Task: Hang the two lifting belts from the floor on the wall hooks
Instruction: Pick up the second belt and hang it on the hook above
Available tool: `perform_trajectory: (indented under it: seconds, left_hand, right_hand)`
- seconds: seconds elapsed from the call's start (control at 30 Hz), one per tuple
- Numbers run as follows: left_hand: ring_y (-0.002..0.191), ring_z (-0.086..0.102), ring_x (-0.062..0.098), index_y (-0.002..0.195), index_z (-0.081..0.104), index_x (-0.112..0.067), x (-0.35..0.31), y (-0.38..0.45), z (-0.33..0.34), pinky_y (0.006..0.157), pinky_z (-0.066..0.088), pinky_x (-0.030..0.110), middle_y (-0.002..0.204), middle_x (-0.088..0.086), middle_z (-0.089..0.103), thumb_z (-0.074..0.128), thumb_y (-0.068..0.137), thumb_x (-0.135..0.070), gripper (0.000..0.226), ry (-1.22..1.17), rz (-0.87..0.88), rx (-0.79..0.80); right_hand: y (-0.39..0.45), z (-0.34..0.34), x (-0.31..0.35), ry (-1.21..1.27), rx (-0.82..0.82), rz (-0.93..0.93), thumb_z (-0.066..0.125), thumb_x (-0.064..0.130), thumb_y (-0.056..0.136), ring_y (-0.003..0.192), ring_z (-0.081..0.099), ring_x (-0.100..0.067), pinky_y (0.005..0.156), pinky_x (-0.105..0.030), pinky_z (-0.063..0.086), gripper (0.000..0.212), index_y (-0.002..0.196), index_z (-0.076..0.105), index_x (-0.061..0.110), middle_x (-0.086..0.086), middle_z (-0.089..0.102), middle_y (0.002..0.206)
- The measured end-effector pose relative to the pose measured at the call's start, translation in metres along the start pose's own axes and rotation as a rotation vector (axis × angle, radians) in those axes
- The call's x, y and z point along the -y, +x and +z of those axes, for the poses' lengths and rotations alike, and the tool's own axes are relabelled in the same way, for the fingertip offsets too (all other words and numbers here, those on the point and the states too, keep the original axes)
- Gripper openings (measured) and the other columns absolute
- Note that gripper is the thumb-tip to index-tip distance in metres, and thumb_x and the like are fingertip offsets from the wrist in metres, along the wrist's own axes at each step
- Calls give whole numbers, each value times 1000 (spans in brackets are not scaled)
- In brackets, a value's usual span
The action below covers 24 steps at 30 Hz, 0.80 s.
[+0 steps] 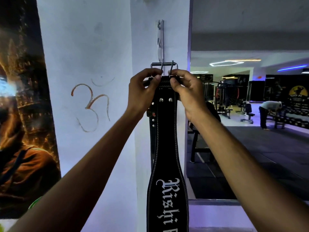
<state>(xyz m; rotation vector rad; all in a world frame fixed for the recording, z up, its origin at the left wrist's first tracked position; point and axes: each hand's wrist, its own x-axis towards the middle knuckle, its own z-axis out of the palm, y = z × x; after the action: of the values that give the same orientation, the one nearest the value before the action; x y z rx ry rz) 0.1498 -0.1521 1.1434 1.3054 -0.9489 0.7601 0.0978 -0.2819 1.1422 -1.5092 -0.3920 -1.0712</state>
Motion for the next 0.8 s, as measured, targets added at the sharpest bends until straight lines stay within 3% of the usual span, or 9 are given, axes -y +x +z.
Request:
perform_trajectory:
  seconds: [0.2, 0.37, 0.53, 0.67, 0.8]
  left_hand:
    - [84, 65, 8, 103, 70, -10, 52, 50, 10, 80, 55, 23, 94, 0, 70, 62, 91, -5, 15, -43, 15, -45]
    - [84, 74, 18, 125, 66, -16, 77, 82, 13, 89, 61, 45, 91, 2, 74, 67, 91, -7, 35, -167, -57, -29]
    - [84, 72, 7, 136, 59, -9, 92, 120, 23, 86, 60, 30, 97, 4, 73, 64, 94, -6, 42, -86, 0, -15]
    - [92, 74, 16, 137, 58, -6, 104, 151, 27, 91, 60, 43, 109, 17, 74, 67, 92, -7, 46, -44, 13, -32]
    - [98, 74, 22, 136, 59, -6, 114, 181, 32, 94, 58, 49, 113, 17, 75, 72, 88, -16, 51, -29, -10, -93]
  right_hand:
    - [58, 17, -39, 8, -38, 13, 62, 4, 88, 96, 70, -24, 92, -49, 56, 20, 103, 70, 16, -14, 74, 105]
    - [92, 22, -59, -2, -48, -3, 63, 8, 89, 92, 73, -25, 85, -42, 60, 31, 117, 62, 20, -17, 72, 107]
    - [134, 22, -71, 8, -83, -28, 69, 17, 87, 89, 72, -32, 85, -51, 59, 35, 119, 56, 25, -21, 73, 96]
    - [167, 27, -80, -35, -94, -75, 72, 23, 83, 88, 73, -27, 84, -52, 59, 36, 116, 60, 28, -12, 74, 103]
    - [202, 34, -83, -70, -126, -107, 71, 25, 81, 86, 73, -26, 85, -49, 59, 38, 118, 62, 29, -10, 75, 98]
